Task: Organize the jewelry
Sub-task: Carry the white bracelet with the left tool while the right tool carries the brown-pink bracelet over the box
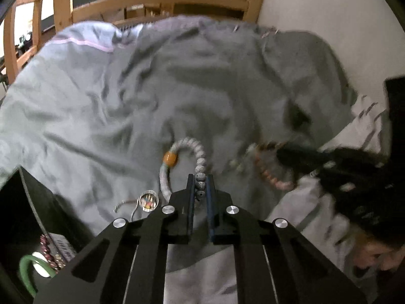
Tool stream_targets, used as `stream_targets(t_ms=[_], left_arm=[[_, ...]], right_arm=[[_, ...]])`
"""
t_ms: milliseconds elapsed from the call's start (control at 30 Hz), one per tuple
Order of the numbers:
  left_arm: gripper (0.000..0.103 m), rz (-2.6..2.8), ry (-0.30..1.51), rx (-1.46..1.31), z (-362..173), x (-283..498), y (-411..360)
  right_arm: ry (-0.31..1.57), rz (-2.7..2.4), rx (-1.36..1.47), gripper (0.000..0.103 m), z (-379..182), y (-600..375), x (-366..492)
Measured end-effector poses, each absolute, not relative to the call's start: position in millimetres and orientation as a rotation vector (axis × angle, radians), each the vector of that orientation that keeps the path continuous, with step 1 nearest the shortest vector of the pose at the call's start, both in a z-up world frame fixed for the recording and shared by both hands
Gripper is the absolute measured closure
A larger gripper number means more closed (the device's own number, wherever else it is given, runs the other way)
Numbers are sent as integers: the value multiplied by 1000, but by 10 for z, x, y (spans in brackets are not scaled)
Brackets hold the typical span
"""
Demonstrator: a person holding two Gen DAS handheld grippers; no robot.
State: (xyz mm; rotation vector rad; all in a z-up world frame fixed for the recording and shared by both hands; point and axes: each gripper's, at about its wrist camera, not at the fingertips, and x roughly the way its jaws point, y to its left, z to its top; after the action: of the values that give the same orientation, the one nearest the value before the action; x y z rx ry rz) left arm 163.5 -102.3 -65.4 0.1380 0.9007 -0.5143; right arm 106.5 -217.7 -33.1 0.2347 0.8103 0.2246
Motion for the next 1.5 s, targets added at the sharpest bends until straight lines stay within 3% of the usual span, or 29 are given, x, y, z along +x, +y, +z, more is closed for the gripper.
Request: stream_targets(t_ms=[800, 1500], left_arm=[[95, -443, 846, 120, -19, 1153, -668], [95, -302, 768, -7, 417, 843, 304]], right_arm=[[703, 317, 253, 94, 143, -1990, 890], [695, 571, 380, 94, 492, -1497, 886]])
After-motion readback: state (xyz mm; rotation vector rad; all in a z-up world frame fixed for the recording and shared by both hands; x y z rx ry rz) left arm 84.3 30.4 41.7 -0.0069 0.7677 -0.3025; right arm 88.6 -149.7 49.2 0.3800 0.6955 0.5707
